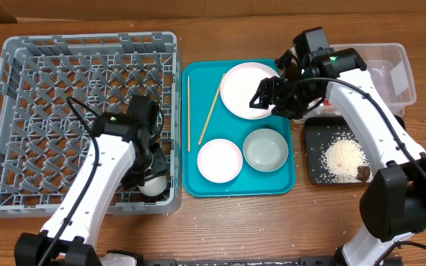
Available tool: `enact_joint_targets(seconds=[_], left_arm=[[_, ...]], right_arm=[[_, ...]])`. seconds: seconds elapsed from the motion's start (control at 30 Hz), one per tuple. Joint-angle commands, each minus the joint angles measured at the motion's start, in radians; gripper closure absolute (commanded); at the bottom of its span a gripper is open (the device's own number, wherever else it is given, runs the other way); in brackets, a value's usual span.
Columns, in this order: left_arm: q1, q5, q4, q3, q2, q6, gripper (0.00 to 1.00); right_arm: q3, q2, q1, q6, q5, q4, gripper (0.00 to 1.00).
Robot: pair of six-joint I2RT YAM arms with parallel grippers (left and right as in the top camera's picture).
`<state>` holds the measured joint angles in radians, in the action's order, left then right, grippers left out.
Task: Sort waste into correct bins and load items into the dishwasher
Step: 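Grasp the cup with the left gripper and move it over the rack, then reach the left gripper to the teal tray and grasp the pink bowl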
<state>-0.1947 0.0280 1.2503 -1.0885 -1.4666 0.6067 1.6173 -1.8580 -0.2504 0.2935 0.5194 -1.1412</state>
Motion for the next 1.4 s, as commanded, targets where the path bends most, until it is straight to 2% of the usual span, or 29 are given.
enact_joint_targets(seconds=[0.0, 0.03, 0.17, 0.33, 0.4, 0.57, 0.73, 0.97, 1.03, 1.13, 1.37], left_arm=[[-0.003, -0.019, -0.027, 0.018, 0.0, -0.005, 0.09], [-0.003, -0.019, -0.033, 0.018, 0.001, -0.014, 0.0], [-0.003, -0.017, -0.031, -0.003, 0.001, -0.03, 0.0], [-0.003, -0.017, 0.034, -0.14, 0.008, -0.074, 0.0], [-0.015, -0.018, 0.055, -0.22, 0.016, -0.118, 0.0], [-0.101, -0.048, 0.028, -0.394, 0.021, -0.316, 0.0], [-0.217, -0.047, -0.096, -0.411, -0.008, -0.404, 0.02], [-0.326, -0.047, -0.209, -0.411, -0.219, -0.51, 0.07], [-0.341, -0.047, -0.243, -0.411, -0.281, -0.545, 0.11], [-0.343, -0.047, -0.28, -0.411, -0.348, -0.578, 0.15], [-0.344, -0.061, -0.355, -0.411, -0.424, -0.676, 0.18]], right_arm=[[-0.002, 0.01, -0.003, -0.01, -0.007, 0.001, 0.3], [-0.002, 0.01, -0.003, -0.009, -0.006, 0.002, 0.3], [0.0, 0.01, -0.003, -0.009, -0.004, 0.001, 0.3], [0.053, 0.014, 0.001, -0.01, -0.008, -0.049, 0.31], [0.098, 0.026, 0.006, -0.009, -0.033, -0.089, 0.31], [0.241, 0.067, 0.023, -0.005, -0.179, -0.248, 0.31], [0.3, 0.141, 0.067, 0.026, -0.319, -0.366, 0.26], [0.299, 0.198, 0.147, 0.024, -0.346, -0.431, 0.18], [0.291, 0.195, 0.147, 0.023, -0.356, -0.432, 0.14], [0.272, 0.195, 0.147, 0.021, -0.373, -0.425, 0.01], [0.254, 0.195, 0.147, 0.021, -0.373, -0.405, 0.0]])
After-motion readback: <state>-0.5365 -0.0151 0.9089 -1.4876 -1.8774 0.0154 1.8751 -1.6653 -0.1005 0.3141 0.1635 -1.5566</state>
